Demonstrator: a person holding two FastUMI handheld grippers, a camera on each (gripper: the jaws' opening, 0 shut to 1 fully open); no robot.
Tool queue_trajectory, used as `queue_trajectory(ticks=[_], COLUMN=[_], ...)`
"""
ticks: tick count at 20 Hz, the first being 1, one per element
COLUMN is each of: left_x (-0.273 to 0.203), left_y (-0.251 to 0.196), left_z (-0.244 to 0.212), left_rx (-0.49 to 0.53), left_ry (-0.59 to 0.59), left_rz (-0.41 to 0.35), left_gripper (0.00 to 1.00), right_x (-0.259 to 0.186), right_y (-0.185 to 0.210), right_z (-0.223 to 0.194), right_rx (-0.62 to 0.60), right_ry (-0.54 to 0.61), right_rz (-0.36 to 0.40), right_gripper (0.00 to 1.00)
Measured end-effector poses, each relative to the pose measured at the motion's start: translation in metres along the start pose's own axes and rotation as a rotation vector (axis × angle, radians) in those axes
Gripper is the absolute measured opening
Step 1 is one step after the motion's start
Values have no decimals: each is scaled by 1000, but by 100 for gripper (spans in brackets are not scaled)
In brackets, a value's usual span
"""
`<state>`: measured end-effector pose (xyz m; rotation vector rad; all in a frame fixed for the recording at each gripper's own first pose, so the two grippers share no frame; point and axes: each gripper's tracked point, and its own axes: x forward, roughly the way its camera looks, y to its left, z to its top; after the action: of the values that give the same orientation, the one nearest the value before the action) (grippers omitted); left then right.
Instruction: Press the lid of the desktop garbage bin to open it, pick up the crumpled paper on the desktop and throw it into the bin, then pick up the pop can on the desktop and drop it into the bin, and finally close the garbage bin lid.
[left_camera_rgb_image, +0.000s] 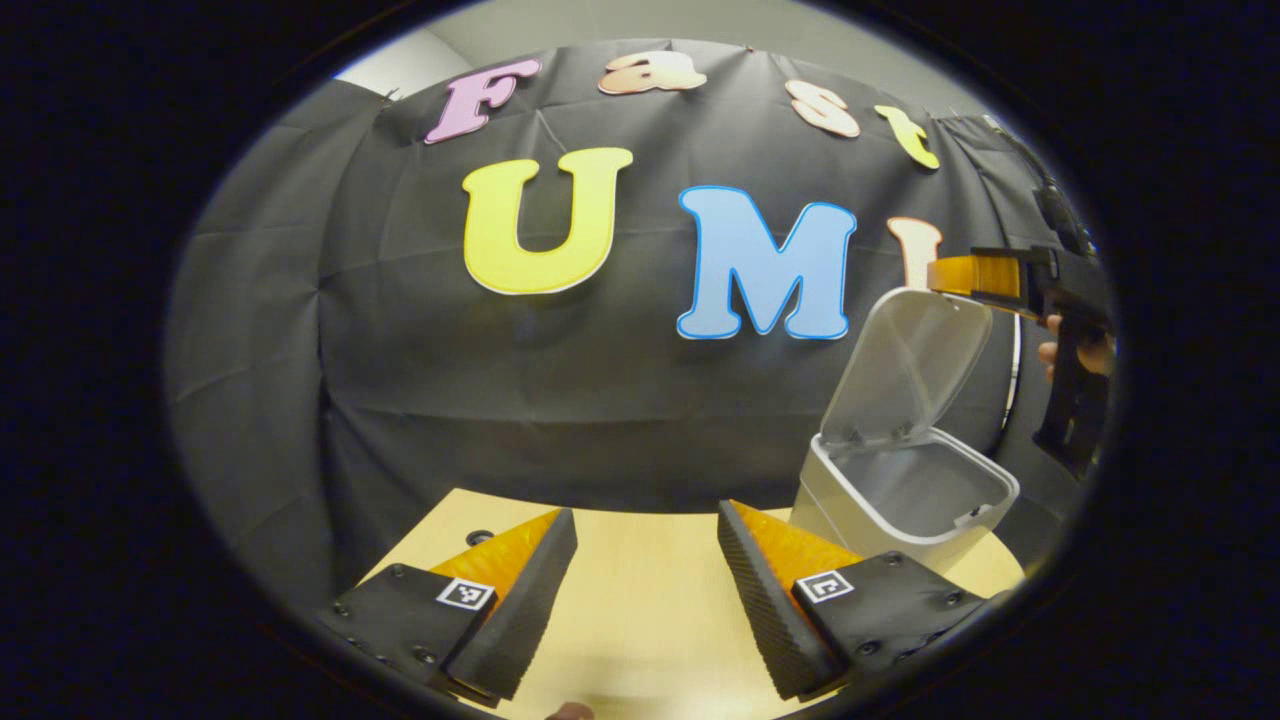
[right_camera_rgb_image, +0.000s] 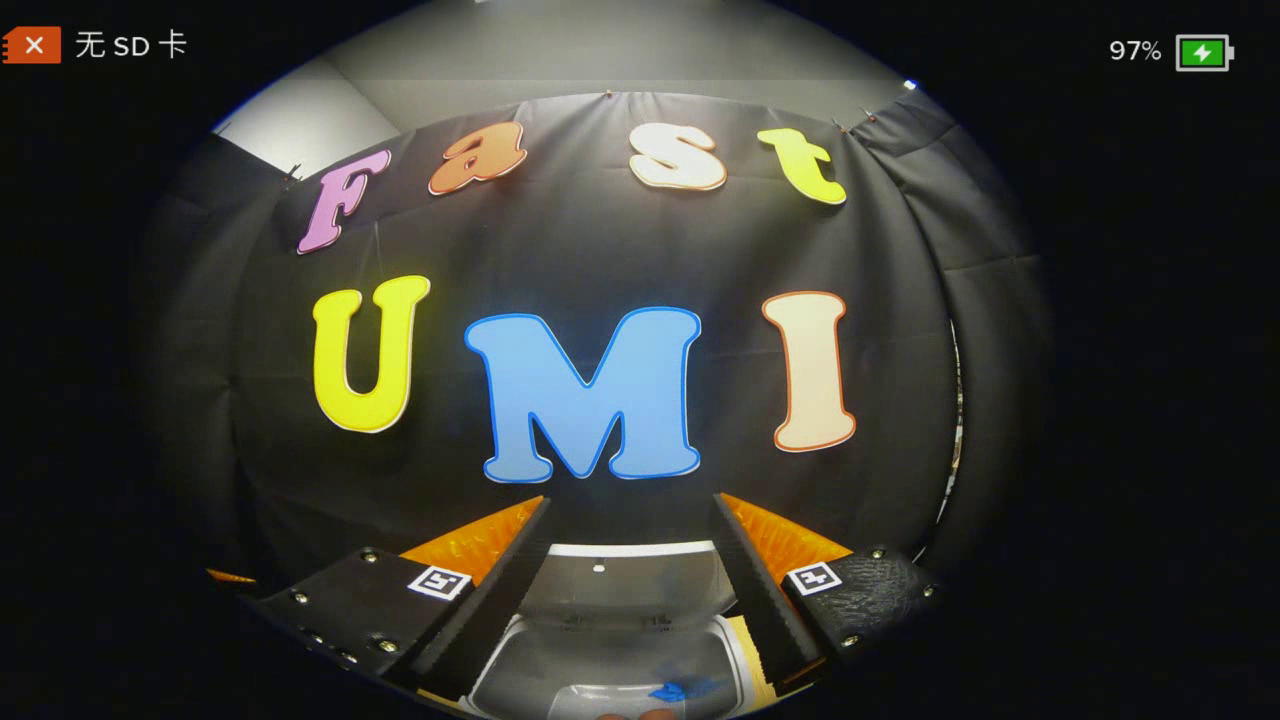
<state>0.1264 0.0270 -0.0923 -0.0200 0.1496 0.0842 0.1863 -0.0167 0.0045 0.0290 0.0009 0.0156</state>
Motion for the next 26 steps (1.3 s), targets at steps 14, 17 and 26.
queue_trajectory(ticks=[14,17,26], left_x=[-42,-49,-59], left_y=[-9,-3,-1], left_z=[14,14,13], left_rx=[5,8,5], left_ry=[-39,-39,-41], left_rz=[-19,-6,1], left_gripper=[97,97,94], right_x=[-71,-76,-83], right_y=[2,-1,0], right_z=[-117,-137,-154], right_rx=[3,21,-37], right_ry=[271,293,305], right_rz=[24,24,25], right_gripper=[100,99,100])
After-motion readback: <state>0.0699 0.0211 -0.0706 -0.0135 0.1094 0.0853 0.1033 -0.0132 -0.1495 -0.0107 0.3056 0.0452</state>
